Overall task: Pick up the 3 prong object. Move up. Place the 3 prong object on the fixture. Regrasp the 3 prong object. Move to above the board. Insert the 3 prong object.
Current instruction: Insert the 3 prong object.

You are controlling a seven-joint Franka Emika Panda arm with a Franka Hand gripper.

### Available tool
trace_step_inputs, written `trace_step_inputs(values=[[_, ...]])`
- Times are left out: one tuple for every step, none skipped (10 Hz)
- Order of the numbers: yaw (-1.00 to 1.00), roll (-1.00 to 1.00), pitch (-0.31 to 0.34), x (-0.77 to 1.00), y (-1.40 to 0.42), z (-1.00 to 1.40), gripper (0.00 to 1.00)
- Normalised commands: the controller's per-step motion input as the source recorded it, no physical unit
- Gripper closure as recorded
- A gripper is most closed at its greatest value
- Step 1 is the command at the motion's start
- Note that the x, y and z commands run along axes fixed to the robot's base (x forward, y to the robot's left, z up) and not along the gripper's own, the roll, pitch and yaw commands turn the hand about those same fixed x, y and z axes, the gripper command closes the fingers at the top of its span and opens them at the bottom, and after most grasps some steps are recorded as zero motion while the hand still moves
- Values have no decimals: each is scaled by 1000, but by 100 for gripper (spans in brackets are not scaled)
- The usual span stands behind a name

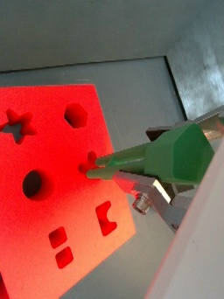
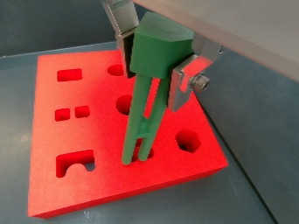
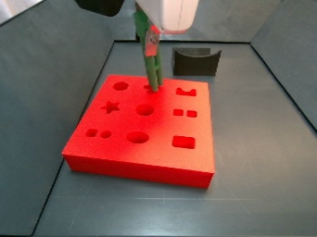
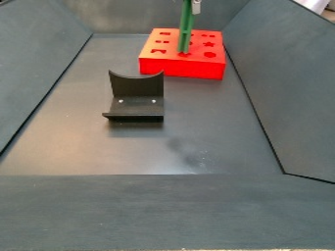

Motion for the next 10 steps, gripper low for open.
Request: trace_step_inputs(values=[[-263,39,417,54,0,-11,100],[-300,24,396,54,0,-23,100],[-389,19,363,-66,-14,0,100],[-380,54,317,-154,-77,86,100],[-346,0,150,-140,-97,114,100],[-269,0,83,0,-94,137,100],[-106,-39,184,409,-29,-63,100],[46,-244,116,300,269,-137,100],[191,-286,30,103,351,-57,100],[129,-116,-39,-6,83,-6,100]])
